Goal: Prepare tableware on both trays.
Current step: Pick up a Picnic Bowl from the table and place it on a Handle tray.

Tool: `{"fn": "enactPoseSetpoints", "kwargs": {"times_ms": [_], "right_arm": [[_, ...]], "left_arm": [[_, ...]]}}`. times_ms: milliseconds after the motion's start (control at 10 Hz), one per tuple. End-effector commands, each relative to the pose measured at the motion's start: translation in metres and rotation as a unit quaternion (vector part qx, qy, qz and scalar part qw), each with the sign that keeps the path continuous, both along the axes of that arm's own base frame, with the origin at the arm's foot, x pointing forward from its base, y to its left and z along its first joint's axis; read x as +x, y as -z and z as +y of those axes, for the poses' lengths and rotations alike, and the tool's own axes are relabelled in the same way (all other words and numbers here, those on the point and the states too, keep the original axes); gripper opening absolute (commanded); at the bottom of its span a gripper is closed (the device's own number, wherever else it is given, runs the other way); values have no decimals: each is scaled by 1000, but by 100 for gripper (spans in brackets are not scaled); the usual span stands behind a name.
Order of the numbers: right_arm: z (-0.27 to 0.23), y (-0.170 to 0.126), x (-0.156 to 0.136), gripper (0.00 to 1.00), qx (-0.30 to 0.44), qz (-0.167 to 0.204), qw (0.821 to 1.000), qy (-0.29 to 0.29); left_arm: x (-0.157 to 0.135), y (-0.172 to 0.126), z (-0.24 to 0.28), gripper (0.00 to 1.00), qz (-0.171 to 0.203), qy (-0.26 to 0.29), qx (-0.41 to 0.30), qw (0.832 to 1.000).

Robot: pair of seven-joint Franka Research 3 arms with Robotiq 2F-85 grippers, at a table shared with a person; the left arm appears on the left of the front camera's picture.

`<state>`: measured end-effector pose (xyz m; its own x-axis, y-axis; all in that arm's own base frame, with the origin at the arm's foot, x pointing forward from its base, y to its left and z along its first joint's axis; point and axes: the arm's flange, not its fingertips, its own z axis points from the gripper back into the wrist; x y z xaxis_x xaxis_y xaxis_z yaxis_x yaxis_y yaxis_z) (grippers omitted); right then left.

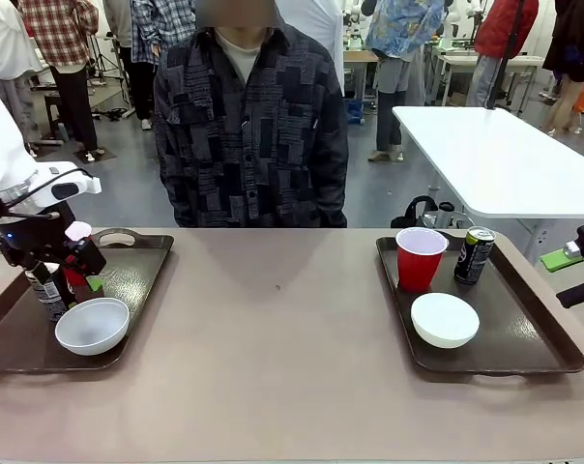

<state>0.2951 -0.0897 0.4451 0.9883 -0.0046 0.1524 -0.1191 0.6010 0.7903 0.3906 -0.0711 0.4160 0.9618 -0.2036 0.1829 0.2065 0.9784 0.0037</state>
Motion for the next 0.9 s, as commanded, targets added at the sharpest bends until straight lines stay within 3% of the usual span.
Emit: {"fn": "enactPoseSetpoints", "kwargs": {"times_ms": [0, 400, 600, 800], "right_arm": [[0, -1, 1, 100, 14, -8, 1000, -1], [0, -1, 1, 100, 14, -8, 1000, -1], [0, -1, 1, 100, 14, -8, 1000, -1], [0, -1, 1, 100, 14, -8, 1000, -1]], "left_arm": [[-3, -7, -31, 100, -6, 10, -1, 1000], [-9, -12, -82, 100, -11, 47, 6, 999], [-12, -23, -83, 100, -18, 51, 1, 999], [-12, -14, -83, 100, -17, 63, 10, 998]]}}
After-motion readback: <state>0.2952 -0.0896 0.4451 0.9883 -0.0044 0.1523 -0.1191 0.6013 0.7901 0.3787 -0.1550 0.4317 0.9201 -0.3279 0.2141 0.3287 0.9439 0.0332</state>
